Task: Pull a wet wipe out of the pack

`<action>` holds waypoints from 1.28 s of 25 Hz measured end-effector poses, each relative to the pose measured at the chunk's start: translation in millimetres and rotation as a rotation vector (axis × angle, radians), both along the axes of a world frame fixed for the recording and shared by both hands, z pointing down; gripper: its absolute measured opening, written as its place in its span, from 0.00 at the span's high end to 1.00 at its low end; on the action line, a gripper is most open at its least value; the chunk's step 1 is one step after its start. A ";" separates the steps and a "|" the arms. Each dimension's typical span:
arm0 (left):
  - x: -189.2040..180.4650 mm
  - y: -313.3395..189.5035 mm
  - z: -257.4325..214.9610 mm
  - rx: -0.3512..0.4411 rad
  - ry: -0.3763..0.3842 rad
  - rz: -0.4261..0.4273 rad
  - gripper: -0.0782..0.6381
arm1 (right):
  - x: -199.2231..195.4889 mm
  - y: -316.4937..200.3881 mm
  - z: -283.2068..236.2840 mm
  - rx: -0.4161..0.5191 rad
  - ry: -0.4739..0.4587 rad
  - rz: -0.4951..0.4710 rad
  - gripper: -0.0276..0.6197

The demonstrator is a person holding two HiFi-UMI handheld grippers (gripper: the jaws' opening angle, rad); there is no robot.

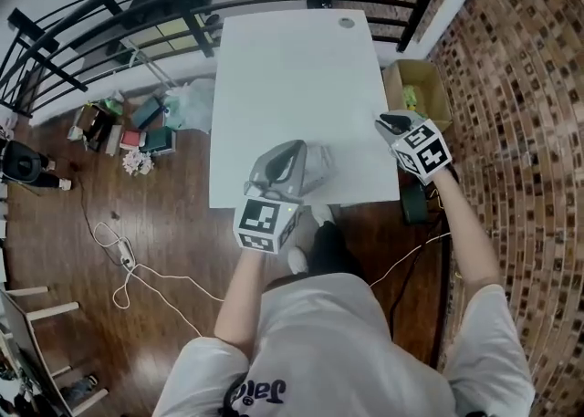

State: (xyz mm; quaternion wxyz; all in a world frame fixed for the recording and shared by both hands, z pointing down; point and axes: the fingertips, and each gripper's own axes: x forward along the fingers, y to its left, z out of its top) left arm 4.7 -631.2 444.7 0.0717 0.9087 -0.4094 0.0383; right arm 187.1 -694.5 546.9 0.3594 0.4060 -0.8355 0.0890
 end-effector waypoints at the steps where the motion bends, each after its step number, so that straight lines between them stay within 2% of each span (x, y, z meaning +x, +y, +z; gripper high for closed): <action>1: -11.6 4.7 -7.7 0.014 0.005 -0.019 0.87 | -6.3 4.8 -14.8 0.029 -0.018 0.003 0.88; 7: -81.3 40.6 -37.0 0.065 0.037 -0.127 0.87 | -51.9 55.1 -89.4 0.171 -0.218 0.055 0.88; 14: -118.5 79.6 -47.9 0.089 0.057 -0.171 0.87 | -111.1 130.6 -112.3 0.244 -0.348 0.087 0.91; 19: -122.8 95.2 -47.4 0.110 0.078 -0.202 0.87 | -144.3 167.6 -119.1 0.263 -0.481 0.153 0.95; 23: -115.4 103.8 -61.5 0.123 0.088 -0.239 0.87 | -152.3 179.0 -132.4 0.308 -0.578 0.216 0.97; 28: -106.3 123.7 -68.4 0.164 0.093 -0.297 0.87 | -151.0 191.0 -151.7 0.375 -0.617 0.212 0.97; 32: -79.0 152.4 -67.9 0.179 0.080 -0.306 0.87 | -141.3 213.8 -164.8 0.407 -0.619 0.185 0.97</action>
